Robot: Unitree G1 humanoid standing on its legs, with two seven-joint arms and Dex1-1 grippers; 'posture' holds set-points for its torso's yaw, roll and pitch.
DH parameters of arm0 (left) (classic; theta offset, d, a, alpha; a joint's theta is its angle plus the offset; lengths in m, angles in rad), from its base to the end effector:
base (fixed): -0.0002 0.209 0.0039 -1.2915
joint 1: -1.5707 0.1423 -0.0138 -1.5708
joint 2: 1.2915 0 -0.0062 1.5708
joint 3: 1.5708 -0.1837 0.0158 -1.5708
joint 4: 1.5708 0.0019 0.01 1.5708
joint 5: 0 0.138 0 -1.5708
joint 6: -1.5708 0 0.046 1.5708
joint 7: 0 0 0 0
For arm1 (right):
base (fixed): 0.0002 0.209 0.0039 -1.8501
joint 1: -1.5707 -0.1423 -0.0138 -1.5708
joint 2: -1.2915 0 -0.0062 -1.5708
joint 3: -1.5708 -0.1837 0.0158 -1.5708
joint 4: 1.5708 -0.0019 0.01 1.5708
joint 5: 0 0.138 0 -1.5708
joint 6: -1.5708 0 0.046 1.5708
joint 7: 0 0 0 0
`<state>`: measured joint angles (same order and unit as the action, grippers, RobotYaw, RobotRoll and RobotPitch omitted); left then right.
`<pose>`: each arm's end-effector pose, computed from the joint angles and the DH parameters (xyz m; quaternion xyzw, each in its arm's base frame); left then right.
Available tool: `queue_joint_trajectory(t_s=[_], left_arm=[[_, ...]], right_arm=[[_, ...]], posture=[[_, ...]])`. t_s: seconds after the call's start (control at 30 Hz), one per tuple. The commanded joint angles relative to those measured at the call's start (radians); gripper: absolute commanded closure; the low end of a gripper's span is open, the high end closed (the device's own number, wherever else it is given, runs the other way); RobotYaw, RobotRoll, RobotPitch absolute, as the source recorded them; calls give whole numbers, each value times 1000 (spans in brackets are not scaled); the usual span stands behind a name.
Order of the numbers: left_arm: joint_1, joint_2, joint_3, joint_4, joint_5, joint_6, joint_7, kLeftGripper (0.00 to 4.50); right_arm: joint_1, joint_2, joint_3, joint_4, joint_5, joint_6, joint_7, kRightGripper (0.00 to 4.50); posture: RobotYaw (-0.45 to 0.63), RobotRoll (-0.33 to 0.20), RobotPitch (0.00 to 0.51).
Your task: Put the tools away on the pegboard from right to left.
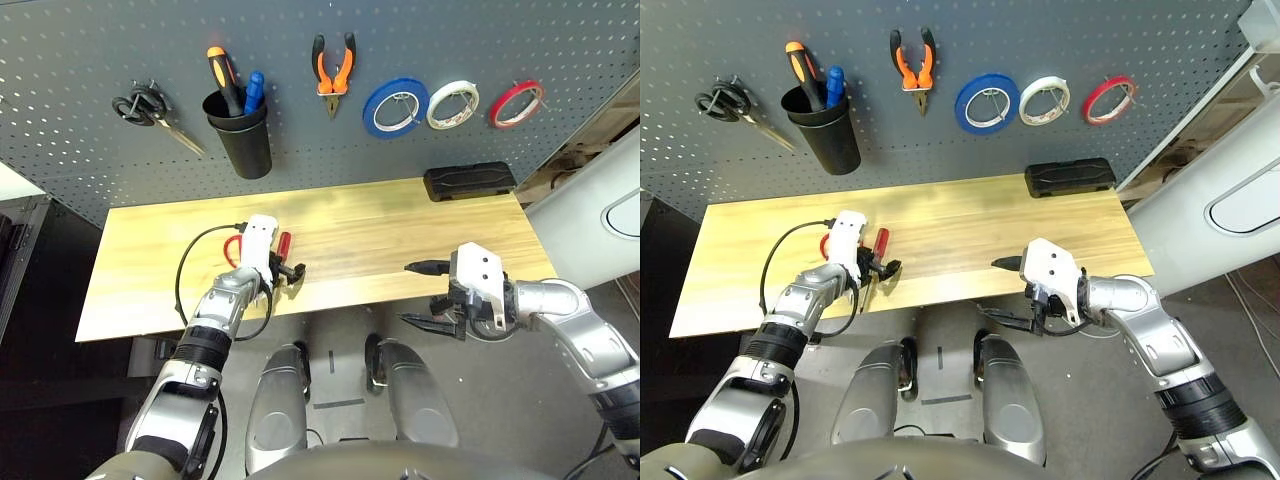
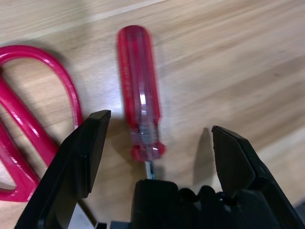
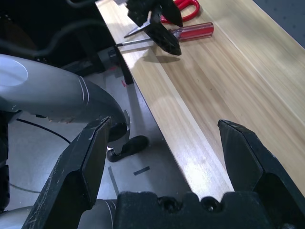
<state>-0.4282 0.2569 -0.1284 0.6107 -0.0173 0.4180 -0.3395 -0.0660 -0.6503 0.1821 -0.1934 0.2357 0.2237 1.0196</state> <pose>0.2711 0.1840 0.0182 0.1053 0.3224 -0.1735 0.9246 0.2112 -0.2145 0.0956 -0.1710 0.1277 0.5637 0.7979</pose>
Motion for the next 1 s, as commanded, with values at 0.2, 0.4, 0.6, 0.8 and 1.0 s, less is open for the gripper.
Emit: queue_joint_trajectory(t_s=[0.2,0.4,0.6,0.8,1.0], left_arm=[[-20,-45,19,119,24,-81,42,2157],[56,-26,39,-132,-16,16,-15,3625],[210,33,83,-631,-90,223,-53,3625],[355,89,166,-998,-161,391,-46,3625],[429,88,286,-1231,-228,357,-36,3625]], right_arm=[[-1,-6,-17,-45,32,52,-12,0],[-18,-15,-26,-3,33,28,1,0],[-68,-5,-54,80,76,9,54,0],[-141,20,-73,172,124,-16,112,0],[-213,36,-132,253,208,-100,238,0]], posture=[[-159,0,265],[-111,0,238],[-40,0,203],[24,0,175],[70,0,151]])
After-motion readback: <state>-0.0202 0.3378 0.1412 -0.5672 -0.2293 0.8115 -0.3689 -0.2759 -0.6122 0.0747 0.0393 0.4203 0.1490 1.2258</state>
